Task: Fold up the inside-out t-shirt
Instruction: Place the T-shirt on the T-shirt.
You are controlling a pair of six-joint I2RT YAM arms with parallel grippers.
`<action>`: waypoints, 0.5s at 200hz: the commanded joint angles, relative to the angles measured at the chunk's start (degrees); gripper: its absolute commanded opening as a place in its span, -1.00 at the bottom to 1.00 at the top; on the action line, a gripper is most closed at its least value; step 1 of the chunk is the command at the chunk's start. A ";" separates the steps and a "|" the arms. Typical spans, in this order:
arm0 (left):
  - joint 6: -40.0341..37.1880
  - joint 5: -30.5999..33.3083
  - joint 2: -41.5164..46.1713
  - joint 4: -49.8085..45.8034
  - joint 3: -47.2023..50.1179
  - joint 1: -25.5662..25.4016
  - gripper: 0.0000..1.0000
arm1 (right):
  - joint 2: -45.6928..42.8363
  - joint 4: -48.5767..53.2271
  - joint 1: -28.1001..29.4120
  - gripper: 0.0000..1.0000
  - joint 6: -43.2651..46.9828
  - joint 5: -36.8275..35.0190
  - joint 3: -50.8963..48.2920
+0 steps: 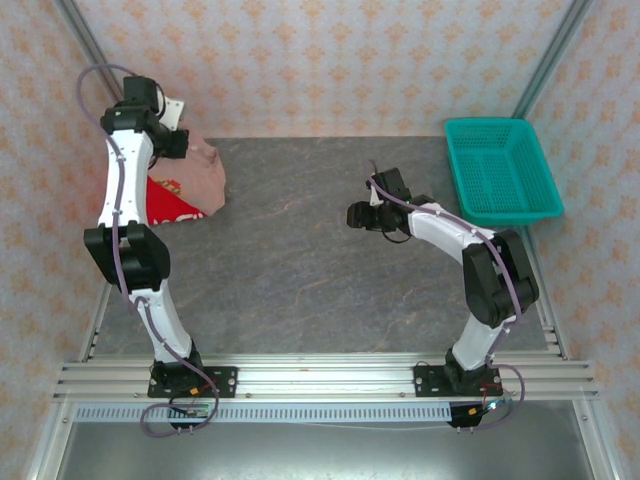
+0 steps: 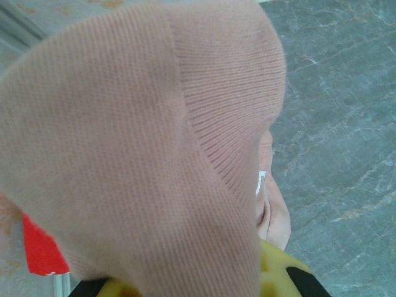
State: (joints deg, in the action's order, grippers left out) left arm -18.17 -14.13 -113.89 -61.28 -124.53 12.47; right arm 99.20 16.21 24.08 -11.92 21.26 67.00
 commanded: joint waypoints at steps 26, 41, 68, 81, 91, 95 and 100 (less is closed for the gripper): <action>-1.78 4.71 -6.79 -0.83 -5.24 2.67 -1.00 | 1.09 -0.04 0.02 0.16 0.45 0.18 0.47; -1.81 7.35 -9.71 -0.17 -6.30 3.52 -1.00 | 1.27 0.36 0.06 0.16 0.45 0.09 0.55; -0.23 14.93 -15.60 1.37 -8.71 5.06 -1.00 | 1.74 1.07 0.03 0.16 0.56 -0.17 1.02; 0.31 19.84 -18.25 1.96 -9.99 5.50 -0.99 | 1.89 1.48 0.10 0.16 0.63 -0.29 1.20; 0.59 23.07 -20.02 2.78 -10.56 5.81 -0.99 | 2.09 1.46 0.13 0.16 0.51 -0.30 1.28; 0.78 23.98 -20.66 3.03 -10.83 6.00 -0.99 | 2.20 1.60 0.14 0.16 0.49 -0.29 1.36; 1.02 25.22 -21.51 3.24 -11.26 6.19 -0.96 | 2.46 1.77 0.10 0.16 0.49 -0.13 1.58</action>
State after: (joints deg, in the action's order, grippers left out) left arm -18.28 0.58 -133.34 -60.16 -132.40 17.45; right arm 100.75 16.43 24.08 -11.90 21.41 67.07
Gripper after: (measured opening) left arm 0.103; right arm 0.581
